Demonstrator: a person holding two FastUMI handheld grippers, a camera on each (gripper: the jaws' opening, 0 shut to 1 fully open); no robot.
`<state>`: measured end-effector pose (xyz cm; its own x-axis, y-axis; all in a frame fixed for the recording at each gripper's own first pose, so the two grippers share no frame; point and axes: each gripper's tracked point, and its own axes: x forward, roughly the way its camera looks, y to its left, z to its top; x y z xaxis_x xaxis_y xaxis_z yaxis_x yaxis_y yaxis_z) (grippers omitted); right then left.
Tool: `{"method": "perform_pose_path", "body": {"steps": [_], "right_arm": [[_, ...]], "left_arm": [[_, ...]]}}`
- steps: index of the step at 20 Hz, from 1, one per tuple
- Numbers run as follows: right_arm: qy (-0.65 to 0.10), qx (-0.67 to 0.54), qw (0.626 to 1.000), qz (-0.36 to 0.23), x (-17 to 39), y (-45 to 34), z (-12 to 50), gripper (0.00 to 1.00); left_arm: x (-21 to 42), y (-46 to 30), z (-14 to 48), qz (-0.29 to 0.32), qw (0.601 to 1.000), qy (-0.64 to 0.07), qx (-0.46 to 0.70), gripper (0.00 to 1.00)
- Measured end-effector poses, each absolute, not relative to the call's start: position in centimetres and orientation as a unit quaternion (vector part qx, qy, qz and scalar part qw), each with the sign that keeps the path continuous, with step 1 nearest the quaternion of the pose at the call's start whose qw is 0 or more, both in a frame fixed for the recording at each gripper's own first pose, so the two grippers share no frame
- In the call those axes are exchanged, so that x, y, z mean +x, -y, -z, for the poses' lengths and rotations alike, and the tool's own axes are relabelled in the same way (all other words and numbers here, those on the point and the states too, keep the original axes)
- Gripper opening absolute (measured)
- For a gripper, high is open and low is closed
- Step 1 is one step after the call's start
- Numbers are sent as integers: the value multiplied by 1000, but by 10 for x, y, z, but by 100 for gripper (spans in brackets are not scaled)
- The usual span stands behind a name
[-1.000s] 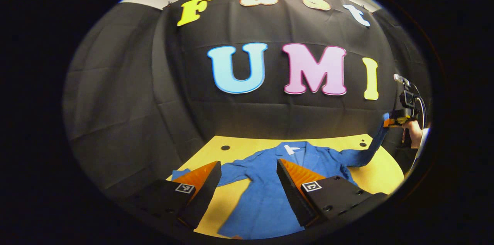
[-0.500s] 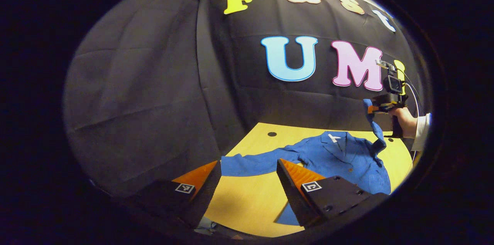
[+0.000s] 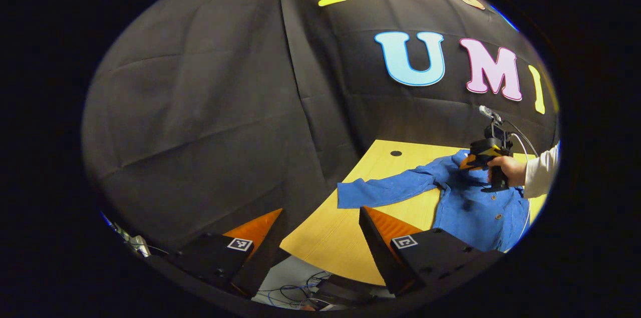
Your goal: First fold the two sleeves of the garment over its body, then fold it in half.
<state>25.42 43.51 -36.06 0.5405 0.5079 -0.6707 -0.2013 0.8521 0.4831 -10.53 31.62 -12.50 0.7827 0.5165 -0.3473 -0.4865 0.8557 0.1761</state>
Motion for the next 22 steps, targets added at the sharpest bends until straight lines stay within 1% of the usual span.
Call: {"method": "perform_pose_path", "body": {"steps": [1, 2, 4, 5, 6, 7, 8, 9, 11, 12, 13, 14, 17, 20, 22], "right_arm": [[-443, 197, 845, -225, 246, -438, 355, 25], [-442, 203, 841, -236, 243, -440, 351, 48], [-424, 179, 855, -240, 247, -423, 335, 95], [-418, 169, 859, -244, 247, -415, 325, 96], [-410, 162, 863, -248, 244, -407, 313, 97], [-396, 155, 868, -256, 242, -396, 298, 97], [-378, 145, 875, -266, 236, -384, 276, 86], [-356, 133, 883, -276, 229, -370, 254, 97], [-326, 110, 891, -297, 205, -341, 213, 97], [-313, 105, 894, -303, 192, -325, 195, 97], [-303, 104, 897, -304, 180, -308, 180, 87], [-297, 105, 901, -298, 170, -289, 168, 97], [-299, 120, 911, -258, 148, -228, 151, 97], [-303, 134, 921, -204, 143, -167, 150, 97], [-319, 147, 921, -170, 138, -140, 159, 96]], "left_arm": [[-98, -316, 130, -262, 944, -198, 31, 83], [-91, -316, 136, -255, 946, -200, 23, 83], [-70, -318, 146, -240, 950, -200, 4, 83], [-57, -321, 153, -235, 951, -202, -5, 85], [-41, -327, 162, -229, 952, -204, -17, 83], [-24, -332, 172, -226, 951, -210, -28, 83], [-9, -337, 183, -223, 949, -219, -41, 83], [6, -343, 194, -219, 947, -231, -52, 83], [34, -353, 226, -212, 932, -283, -77, 84], [49, -361, 239, -208, 927, -301, -87, 82], [64, -369, 254, -206, 921, -317, -101, 87], [76, -380, 266, -212, 912, -333, -111, 86], [103, -406, 298, -226, 890, -380, -113, 86], [122, -418, 319, -227, 884, -401, -82, 86], [123, -424, 333, -226, 876, -419, -80, 86]]}}
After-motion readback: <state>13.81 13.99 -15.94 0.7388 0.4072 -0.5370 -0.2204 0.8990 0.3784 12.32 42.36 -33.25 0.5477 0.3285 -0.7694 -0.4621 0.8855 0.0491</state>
